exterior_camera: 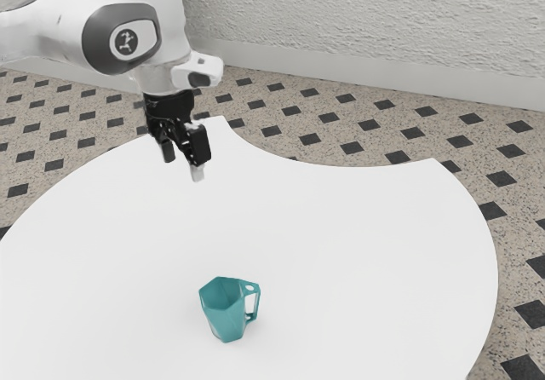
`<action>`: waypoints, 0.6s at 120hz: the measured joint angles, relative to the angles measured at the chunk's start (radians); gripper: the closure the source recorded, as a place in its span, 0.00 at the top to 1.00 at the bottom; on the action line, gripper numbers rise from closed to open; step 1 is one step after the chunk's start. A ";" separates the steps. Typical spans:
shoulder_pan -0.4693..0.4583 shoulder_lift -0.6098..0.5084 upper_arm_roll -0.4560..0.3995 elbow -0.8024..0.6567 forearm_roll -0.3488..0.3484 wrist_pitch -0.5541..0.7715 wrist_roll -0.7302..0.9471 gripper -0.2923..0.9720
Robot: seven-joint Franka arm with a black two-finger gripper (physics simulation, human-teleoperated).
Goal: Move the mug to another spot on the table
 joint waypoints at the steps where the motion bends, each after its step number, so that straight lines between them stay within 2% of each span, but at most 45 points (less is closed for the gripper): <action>1: -0.002 0.000 0.000 -0.008 0.000 0.007 0.000 0.75; 24: -0.042 0.017 0.000 -0.129 0.015 0.171 0.019 0.75; 38: -0.067 0.063 0.000 -0.155 0.028 0.252 0.049 0.74; 72: -0.139 0.195 0.000 -0.156 0.076 0.336 0.092 0.74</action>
